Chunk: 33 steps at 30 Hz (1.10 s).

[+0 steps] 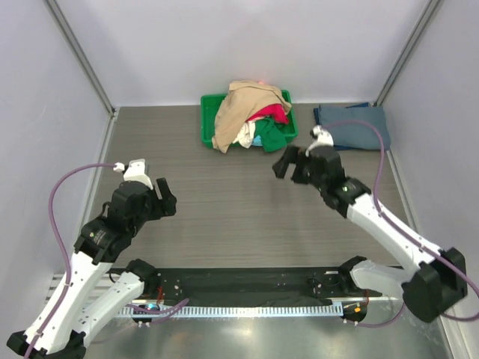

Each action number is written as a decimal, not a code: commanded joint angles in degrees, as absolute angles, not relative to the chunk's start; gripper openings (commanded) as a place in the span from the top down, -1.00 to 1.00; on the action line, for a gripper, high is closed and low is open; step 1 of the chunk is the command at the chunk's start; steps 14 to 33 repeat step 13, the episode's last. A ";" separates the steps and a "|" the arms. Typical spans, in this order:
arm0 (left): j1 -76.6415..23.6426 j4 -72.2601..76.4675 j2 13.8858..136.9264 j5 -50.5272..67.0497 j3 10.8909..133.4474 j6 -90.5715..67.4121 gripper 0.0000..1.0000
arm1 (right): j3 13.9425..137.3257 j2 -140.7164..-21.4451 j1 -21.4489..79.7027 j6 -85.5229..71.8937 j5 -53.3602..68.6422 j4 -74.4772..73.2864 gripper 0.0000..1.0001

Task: Fold and stack the t-shirts
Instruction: Reset both grippers

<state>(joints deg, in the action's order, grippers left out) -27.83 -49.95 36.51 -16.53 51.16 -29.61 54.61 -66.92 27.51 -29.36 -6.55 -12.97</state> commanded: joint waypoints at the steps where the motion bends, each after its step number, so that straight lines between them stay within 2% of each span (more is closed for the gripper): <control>1: -27.51 -47.90 36.65 -17.58 51.06 -29.71 -0.50 | 43.73 -56.44 27.42 -39.10 -1.52 -8.35 -0.99; 4: -27.51 -48.07 36.65 -17.75 51.06 -29.62 -0.59 | 38.51 -52.40 27.95 -42.87 4.91 -7.82 -0.99; 10: -27.60 -48.60 37.35 -19.95 51.33 -30.23 -0.74 | 32.79 -45.37 28.12 -43.86 6.77 -8.53 -0.96; 13: -27.51 -49.04 37.70 -20.30 51.42 -30.41 -0.74 | 33.83 -43.52 28.13 -41.32 5.28 -12.03 -0.99; 33: -27.51 -49.04 37.70 -20.30 51.42 -30.41 -0.74 | 33.83 -43.52 28.13 -41.32 5.28 -12.03 -0.99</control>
